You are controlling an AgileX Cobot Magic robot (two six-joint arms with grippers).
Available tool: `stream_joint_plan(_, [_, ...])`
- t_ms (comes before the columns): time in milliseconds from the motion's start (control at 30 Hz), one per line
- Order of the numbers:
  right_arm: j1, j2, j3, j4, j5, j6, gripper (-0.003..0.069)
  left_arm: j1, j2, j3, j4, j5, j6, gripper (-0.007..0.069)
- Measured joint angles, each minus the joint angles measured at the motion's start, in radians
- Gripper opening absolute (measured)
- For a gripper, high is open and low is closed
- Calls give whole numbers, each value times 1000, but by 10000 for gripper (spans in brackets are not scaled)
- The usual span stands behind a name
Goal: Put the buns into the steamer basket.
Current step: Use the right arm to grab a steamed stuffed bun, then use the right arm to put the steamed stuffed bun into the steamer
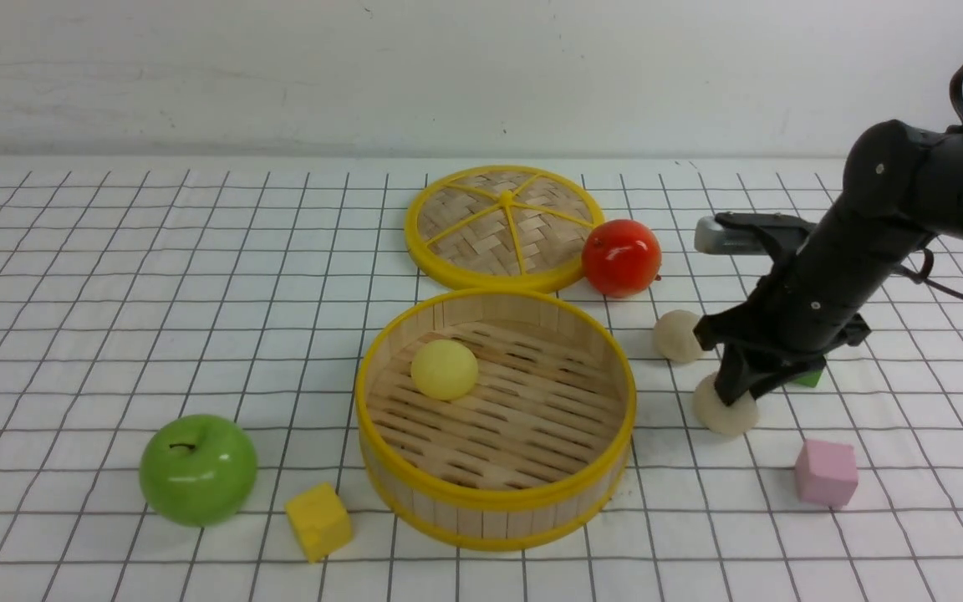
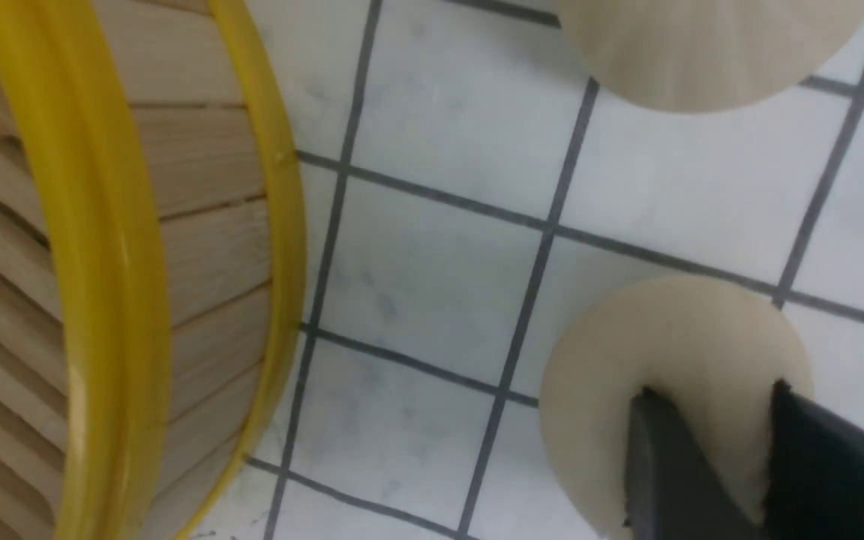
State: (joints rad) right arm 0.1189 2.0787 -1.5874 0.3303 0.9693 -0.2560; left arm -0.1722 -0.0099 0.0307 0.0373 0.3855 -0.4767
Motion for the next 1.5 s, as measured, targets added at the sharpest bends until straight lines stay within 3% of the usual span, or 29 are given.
stream_joint_plan(67, [0, 0, 0, 0, 2, 0, 62, 0, 0, 0, 0, 0, 0, 238])
stream_joint_plan(133, [0, -1, -1, 0, 12, 0, 16, 0, 0, 0, 0, 0, 0, 238])
stream_joint_plan(367, [0, -64, -1, 23, 39, -2, 13, 0, 0, 0, 0, 0, 0, 238])
stream_joint_plan(533, [5, -169, -1, 183, 41, -75, 13, 0, 0, 0, 0, 0, 0, 238])
stream_joint_plan(567, [17, -193, -1, 278, 38, -129, 13, 0, 0, 0, 0, 0, 0, 238])
stream_joint_plan(633, [30, -203, -1, 346, 34, -164, 13, 0, 0, 0, 0, 0, 0, 238])
stream_joint_plan(667, [70, -205, -1, 437, 25, -242, 13, 0, 0, 0, 0, 0, 0, 238])
stream_joint_plan(800, [185, -184, -1, 528, -5, -360, 14, 0, 0, 0, 0, 0, 0, 238])
stream_joint_plan(1000, [359, -83, -1, 425, -60, -395, 21, 0, 0, 0, 0, 0, 0, 238])
stream_joint_plan(1233, [410, -12, -1, 229, -120, -294, 52, 0, 0, 0, 0, 0, 0, 238])
stream_joint_plan(1367, [409, -12, -2, 169, -150, -171, 129, 0, 0, 0, 0, 0, 0, 238])
stream_joint_plan(1500, [409, -18, -2, 138, -155, -100, 300, 0, 0, 0, 0, 0, 0, 238])
